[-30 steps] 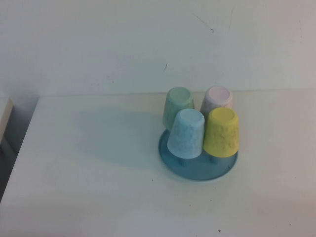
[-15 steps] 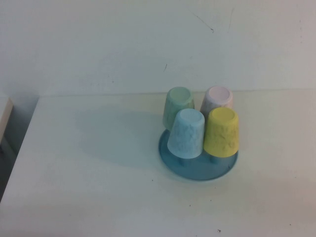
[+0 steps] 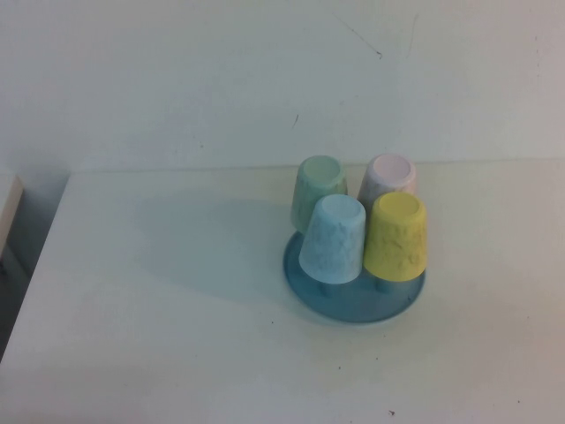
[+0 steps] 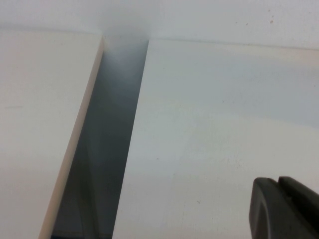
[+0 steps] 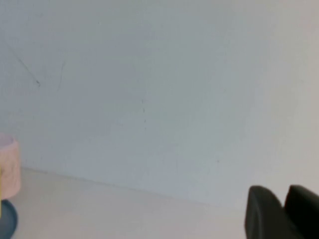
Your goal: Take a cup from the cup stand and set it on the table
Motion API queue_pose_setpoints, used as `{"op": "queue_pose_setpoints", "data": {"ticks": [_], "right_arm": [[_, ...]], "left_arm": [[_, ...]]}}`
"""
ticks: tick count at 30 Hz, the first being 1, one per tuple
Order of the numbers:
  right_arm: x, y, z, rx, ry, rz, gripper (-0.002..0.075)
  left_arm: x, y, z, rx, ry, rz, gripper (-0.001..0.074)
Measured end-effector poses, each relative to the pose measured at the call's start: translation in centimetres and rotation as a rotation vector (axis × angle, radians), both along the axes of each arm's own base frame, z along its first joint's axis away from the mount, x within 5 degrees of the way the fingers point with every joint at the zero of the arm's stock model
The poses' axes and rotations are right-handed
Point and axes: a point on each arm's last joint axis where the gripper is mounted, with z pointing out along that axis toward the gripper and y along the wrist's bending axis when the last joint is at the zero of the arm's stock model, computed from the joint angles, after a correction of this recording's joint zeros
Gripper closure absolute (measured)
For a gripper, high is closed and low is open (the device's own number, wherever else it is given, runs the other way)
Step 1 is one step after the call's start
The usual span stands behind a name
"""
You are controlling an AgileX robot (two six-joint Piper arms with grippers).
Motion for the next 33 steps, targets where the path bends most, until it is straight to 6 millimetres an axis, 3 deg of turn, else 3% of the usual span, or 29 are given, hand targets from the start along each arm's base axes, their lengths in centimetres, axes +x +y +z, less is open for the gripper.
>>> {"op": "queue_pose_setpoints", "data": {"ticks": [7, 13, 19, 24, 33], "right_arm": [[0.0, 0.0, -1.0, 0.016, 0.104, 0.0, 0.0635], [1.0, 0.3, -2.5, -0.018, 0.398, 0.042, 0.0635], [3.1, 0.7, 0.1, -0.062, 0.618, 0.106, 0.0635], [6.2, 0.9, 3.8, -0.085, 0.786, 0.156, 0.0635], [14.2, 2.8, 6.3, -0.053, 1.092, 0.427, 0.0635]], "left_arm": [[0.0, 0.0, 0.0, 0.0, 0.0, 0.0, 0.0738], [0.0, 0.0, 0.0, 0.0, 0.0, 0.0, 0.0738], [0.0, 0.0, 0.0, -0.002, 0.0, 0.001, 0.0738], [0.0, 0.0, 0.0, -0.002, 0.002, 0.0, 0.0738], [0.0, 0.0, 0.0, -0.002, 0.002, 0.0, 0.0738]]}}
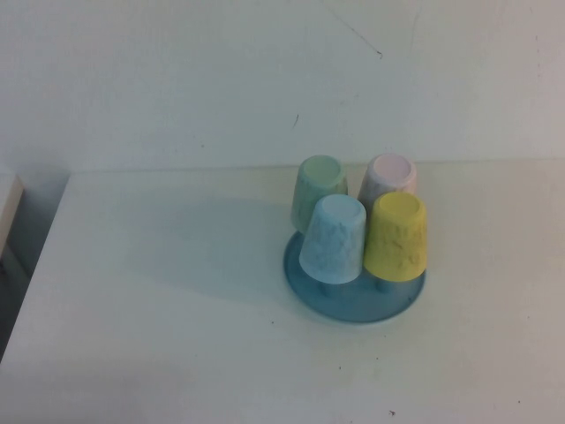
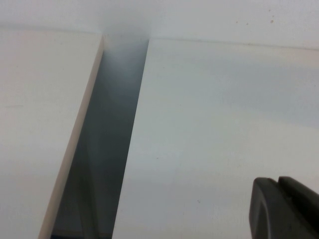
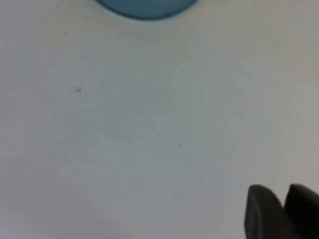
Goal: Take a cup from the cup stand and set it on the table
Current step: Pick up the cup from the rack
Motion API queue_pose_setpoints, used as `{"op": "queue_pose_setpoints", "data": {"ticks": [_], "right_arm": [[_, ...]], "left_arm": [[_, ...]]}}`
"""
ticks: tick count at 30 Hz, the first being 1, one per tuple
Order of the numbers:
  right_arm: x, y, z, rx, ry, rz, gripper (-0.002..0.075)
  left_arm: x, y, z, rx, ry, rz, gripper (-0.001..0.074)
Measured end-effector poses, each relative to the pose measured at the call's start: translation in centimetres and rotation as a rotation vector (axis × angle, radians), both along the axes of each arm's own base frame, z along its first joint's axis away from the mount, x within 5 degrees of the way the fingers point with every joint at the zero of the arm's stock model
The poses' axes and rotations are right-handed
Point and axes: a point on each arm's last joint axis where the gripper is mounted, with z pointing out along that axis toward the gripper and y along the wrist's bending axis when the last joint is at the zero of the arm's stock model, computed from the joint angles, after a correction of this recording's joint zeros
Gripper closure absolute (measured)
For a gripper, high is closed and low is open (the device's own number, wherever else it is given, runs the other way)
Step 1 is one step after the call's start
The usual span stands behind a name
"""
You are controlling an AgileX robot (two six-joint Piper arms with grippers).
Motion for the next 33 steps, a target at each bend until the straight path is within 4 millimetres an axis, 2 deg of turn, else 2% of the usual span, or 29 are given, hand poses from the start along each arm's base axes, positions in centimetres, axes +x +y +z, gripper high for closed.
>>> {"op": "queue_pose_setpoints", "data": {"ticks": [4, 9, 16, 18, 20, 22, 25, 27, 30, 33], "right_arm": [[3.7, 1.4, 0.0, 0.017, 0.118, 0.121, 0.0644], [8.8, 4.0, 0.1, -0.043, 0.151, 0.237, 0.0678], [14.5, 7.8, -1.8, -0.075, 0.193, 0.336, 0.0681], [15.9, 8.6, -2.6, -0.081, 0.204, 0.353, 0.0659], [17.0, 9.3, -3.3, -0.087, 0.212, 0.376, 0.0601], [17.8, 9.8, -3.7, -0.084, 0.215, 0.39, 0.0501], [18.7, 10.7, -4.2, -0.075, 0.21, 0.425, 0.0281], [19.2, 11.4, -4.4, -0.08, 0.203, 0.452, 0.0168], [20.0, 12.7, -5.0, -0.105, 0.197, 0.481, 0.0108], [20.8, 14.1, -5.7, -0.131, 0.2, 0.491, 0.0091]], "left_arm": [[0.0, 0.0, 0.0, 0.0, 0.0, 0.0, 0.0738], [0.0, 0.0, 0.0, 0.0, 0.0, 0.0, 0.0738], [0.0, 0.0, 0.0, 0.002, 0.0, -0.001, 0.0738], [0.0, 0.0, 0.0, 0.002, 0.0, -0.001, 0.0738], [0.0, 0.0, 0.0, 0.002, 0.0, -0.001, 0.0738], [0.0, 0.0, 0.0, 0.002, 0.0, -0.001, 0.0738], [0.0, 0.0, 0.0, 0.002, 0.0, -0.001, 0.0738], [0.0, 0.0, 0.0, 0.002, 0.0, -0.001, 0.0738], [0.0, 0.0, 0.0, 0.002, 0.0, -0.001, 0.0738], [0.0, 0.0, 0.0, 0.002, 0.0, -0.001, 0.0738]]}}
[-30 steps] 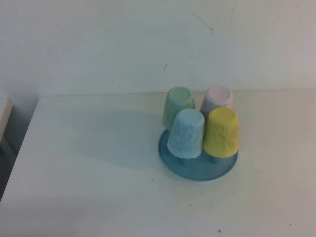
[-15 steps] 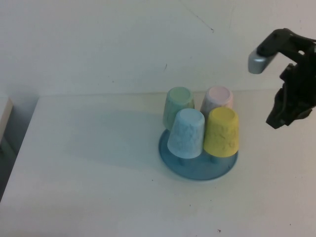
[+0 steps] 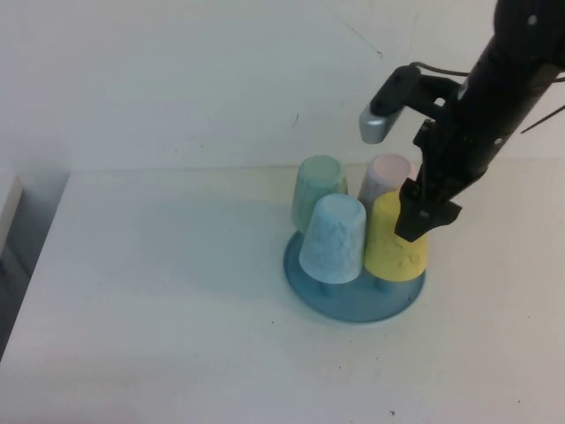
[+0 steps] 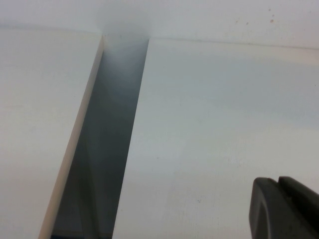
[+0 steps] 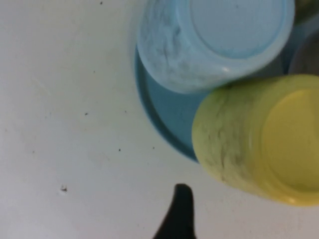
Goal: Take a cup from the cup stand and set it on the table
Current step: Pick up the cup from the rack
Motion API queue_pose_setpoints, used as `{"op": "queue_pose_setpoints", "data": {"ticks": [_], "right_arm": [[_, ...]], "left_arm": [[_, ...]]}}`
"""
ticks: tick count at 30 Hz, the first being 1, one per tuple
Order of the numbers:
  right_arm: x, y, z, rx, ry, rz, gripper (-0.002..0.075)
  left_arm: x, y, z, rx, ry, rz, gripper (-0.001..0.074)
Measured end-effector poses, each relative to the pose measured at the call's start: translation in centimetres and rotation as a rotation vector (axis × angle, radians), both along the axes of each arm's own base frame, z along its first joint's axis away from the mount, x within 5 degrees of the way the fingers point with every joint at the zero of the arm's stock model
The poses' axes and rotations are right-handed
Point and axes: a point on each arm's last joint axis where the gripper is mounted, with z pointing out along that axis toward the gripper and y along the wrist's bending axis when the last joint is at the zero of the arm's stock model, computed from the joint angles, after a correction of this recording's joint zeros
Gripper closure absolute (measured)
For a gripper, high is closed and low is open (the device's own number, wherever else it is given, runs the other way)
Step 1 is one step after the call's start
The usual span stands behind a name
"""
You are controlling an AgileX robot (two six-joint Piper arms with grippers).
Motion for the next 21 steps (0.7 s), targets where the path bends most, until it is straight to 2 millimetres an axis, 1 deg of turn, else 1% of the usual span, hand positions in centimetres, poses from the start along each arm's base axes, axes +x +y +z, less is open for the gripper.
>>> {"op": "queue_pose_setpoints", "data": {"ticks": [3, 10, 14, 21], "right_arm": [[0.7, 1.2, -0.9, -0.017, 0.005, 0.002, 0.0086], [2.2, 2.4, -2.5, -0.046, 0.006, -0.011, 0.0083], [2.5, 2.5, -2.9, -0.064, 0.002, -0.014, 0.0083], [2.7, 2.3, -2.7, -0.077, -0.005, -0.051, 0.0083]], "left_arm": [[0.0, 0.0, 0.0, 0.0, 0.0, 0.0, 0.0738], [0.0, 0.0, 0.0, 0.0, 0.0, 0.0, 0.0738], [0.0, 0.0, 0.0, -0.002, 0.0, 0.001, 0.0738], [0.0, 0.0, 0.0, -0.002, 0.0, 0.001, 0.0738]]}}
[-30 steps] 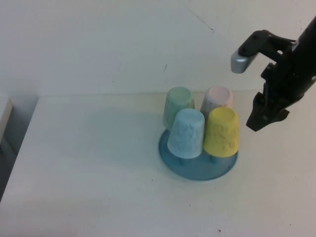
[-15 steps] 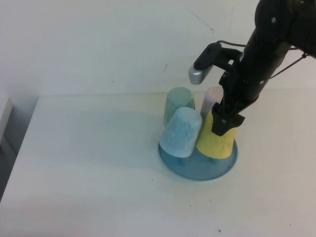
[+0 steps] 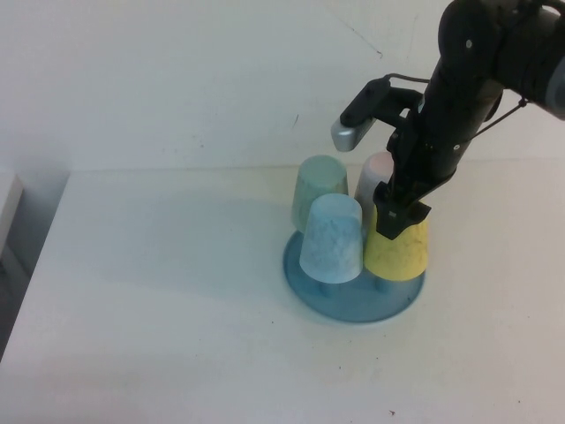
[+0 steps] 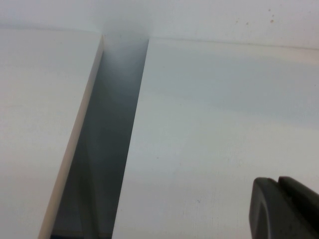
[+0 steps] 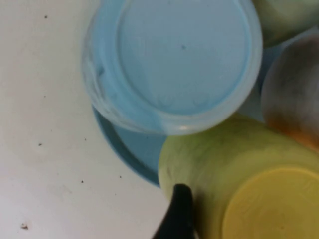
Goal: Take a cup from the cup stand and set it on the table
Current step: Pick up the cup from the rack
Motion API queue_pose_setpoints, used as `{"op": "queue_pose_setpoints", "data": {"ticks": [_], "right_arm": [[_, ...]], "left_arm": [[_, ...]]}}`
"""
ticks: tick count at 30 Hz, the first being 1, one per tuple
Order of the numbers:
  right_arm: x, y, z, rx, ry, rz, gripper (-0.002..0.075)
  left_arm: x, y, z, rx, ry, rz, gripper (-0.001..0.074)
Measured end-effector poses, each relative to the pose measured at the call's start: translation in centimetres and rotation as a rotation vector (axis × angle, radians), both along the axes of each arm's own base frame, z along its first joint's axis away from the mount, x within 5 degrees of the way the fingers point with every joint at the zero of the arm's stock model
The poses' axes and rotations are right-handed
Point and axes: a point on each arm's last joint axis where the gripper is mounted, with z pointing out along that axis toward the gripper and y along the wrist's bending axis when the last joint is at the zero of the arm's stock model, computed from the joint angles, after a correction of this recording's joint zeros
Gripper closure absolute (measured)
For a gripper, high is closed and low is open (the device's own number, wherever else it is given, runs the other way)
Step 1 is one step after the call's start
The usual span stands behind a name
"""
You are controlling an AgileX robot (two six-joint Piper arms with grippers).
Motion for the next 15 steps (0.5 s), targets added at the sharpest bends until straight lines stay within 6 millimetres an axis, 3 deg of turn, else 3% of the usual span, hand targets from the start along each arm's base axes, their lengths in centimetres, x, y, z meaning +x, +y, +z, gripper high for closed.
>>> {"op": "queue_pose_setpoints", "data": {"ticks": [11, 15], "right_arm": [[0.4, 0.5, -1.9, -0.003, 0.048, -0.028, 0.0085], [0.4, 0.6, -2.1, -0.004, 0.052, -0.028, 0.0134]], "left_arm": [[0.0, 0.0, 0.0, 0.0, 0.0, 0.0, 0.0738], [0.0, 0.0, 0.0, 0.0, 0.0, 0.0, 0.0738]]}}
